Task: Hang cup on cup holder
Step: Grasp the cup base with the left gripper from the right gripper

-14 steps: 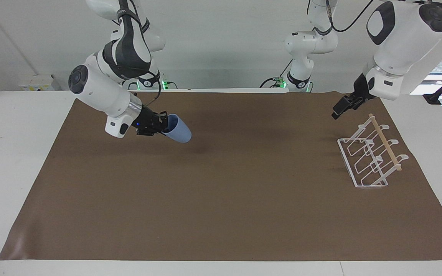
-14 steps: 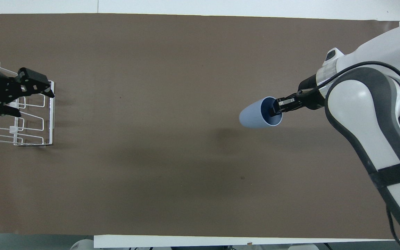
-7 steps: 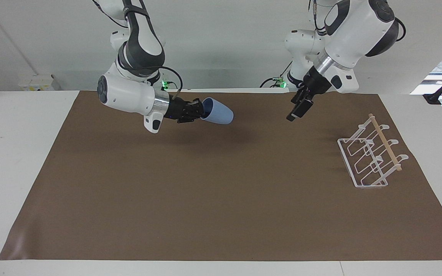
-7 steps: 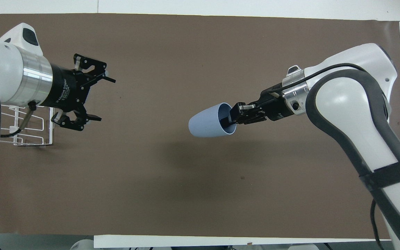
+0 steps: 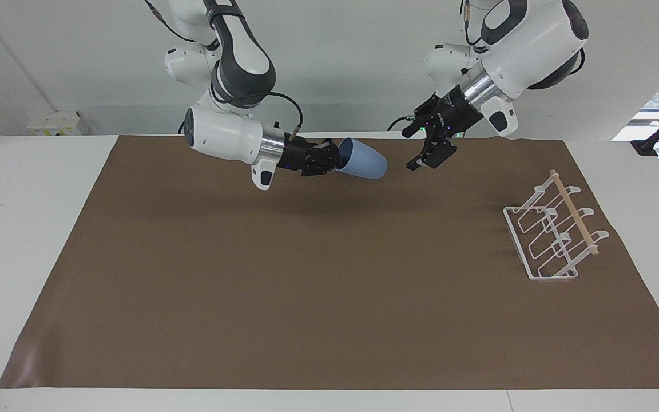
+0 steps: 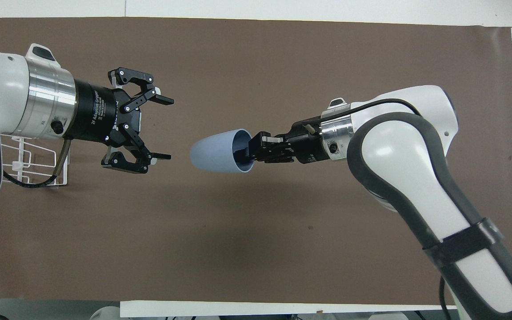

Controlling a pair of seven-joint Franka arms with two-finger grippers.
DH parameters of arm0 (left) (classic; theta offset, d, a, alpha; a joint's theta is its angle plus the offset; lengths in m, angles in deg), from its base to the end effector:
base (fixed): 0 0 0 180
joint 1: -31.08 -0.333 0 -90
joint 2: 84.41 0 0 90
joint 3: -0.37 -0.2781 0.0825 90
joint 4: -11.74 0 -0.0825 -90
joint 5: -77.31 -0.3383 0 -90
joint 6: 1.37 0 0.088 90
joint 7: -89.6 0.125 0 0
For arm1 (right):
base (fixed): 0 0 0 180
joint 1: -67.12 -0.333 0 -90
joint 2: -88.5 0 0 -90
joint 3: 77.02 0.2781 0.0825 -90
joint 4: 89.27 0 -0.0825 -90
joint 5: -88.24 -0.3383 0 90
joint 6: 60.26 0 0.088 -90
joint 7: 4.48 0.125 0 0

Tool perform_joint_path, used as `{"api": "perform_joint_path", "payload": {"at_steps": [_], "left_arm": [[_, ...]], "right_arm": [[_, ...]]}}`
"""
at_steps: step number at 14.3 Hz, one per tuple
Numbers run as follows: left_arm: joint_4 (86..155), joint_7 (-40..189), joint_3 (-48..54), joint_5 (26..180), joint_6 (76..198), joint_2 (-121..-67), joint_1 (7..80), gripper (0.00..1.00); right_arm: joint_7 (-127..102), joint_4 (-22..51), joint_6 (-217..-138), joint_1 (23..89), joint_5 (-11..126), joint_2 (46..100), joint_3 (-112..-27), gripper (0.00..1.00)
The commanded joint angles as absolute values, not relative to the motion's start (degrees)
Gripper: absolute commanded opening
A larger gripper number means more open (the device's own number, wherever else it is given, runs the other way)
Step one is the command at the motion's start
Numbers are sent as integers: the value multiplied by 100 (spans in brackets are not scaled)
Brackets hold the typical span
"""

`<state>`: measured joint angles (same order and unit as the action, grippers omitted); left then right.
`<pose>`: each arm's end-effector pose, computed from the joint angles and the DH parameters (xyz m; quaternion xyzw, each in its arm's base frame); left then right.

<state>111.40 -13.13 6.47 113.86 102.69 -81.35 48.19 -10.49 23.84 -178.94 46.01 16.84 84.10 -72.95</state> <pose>0.4530 -0.2603 0.5647 0.6932 0.6498 -0.2443 0.1940 0.4740 0.2927 0.4389 -0.8547 0.0468 0.0785 0.5111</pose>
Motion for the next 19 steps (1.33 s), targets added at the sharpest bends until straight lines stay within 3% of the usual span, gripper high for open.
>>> {"api": "perform_joint_path", "payload": {"at_steps": [1,14,15,16,17,19], "left_arm": [[11316,-1963,626,11493,10208,-7967,5077,100],[12362,-1667,670,11045,11139,-7958,5446,98],[12362,-1649,670,11045,11140,-7958,5490,73],[12345,-1483,670,11010,11131,-7966,5525,15],[12345,-1264,670,10966,11192,-7966,5673,0],[12336,-1227,670,10966,11359,-7984,5701,0]], "right_arm": [[-931,2543,-18312,4375,1415,8560,-7298,0],[-826,2473,-18603,4172,1414,8516,-7298,0],[-826,2473,-18612,4172,1414,8516,-7306,0],[-826,2473,-18612,4172,1414,8516,-7306,0],[-826,2473,-18612,4172,1414,8516,-7306,0],[-817,2473,-18612,4172,1414,8516,-7306,0]]}}
